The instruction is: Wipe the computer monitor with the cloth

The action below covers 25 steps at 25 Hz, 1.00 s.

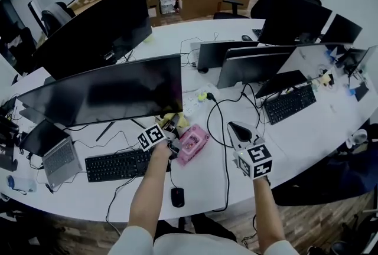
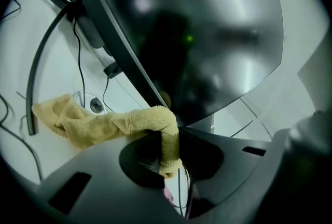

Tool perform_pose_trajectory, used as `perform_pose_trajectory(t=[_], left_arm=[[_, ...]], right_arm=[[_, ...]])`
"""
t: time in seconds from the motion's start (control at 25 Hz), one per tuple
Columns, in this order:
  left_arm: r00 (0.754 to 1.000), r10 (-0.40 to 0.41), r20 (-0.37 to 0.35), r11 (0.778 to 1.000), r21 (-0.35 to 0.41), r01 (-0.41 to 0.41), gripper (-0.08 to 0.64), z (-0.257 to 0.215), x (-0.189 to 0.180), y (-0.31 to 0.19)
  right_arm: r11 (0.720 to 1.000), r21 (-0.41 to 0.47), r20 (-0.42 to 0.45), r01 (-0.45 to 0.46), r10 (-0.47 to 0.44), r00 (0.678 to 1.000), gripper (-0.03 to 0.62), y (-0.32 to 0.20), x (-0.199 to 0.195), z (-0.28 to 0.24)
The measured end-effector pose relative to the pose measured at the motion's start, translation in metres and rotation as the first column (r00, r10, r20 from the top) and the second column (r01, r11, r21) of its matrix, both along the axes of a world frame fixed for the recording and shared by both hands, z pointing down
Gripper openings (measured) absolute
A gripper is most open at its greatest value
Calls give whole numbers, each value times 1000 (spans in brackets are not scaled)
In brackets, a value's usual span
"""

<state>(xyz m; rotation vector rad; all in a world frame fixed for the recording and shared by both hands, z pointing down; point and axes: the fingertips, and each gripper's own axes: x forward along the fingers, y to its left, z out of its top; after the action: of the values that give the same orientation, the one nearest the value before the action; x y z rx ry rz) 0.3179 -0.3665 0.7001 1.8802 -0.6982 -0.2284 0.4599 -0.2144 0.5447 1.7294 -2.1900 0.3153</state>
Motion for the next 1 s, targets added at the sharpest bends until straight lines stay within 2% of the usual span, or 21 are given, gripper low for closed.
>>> perform_pose_trajectory(t=[0.28, 0.44, 0.76, 1.0], left_arm=[[1000, 13, -26, 1000, -16, -14, 67, 0, 38, 8], [996, 8, -90, 1000, -3, -8, 67, -13, 54, 9], [980, -95, -173, 995, -15, 94, 67, -38, 55, 3], [983, -72, -169, 996, 40, 80, 67, -70, 55, 4]], right_arm=[[1000, 0, 0, -5, 5, 1000, 26, 6, 26, 0], [1000, 4, -5, -9, 9, 1000, 26, 8, 37, -2], [1000, 15, -9, -13, 13, 1000, 26, 11, 43, -12], [999, 45, -15, -7, 7, 1000, 26, 10, 41, -31]])
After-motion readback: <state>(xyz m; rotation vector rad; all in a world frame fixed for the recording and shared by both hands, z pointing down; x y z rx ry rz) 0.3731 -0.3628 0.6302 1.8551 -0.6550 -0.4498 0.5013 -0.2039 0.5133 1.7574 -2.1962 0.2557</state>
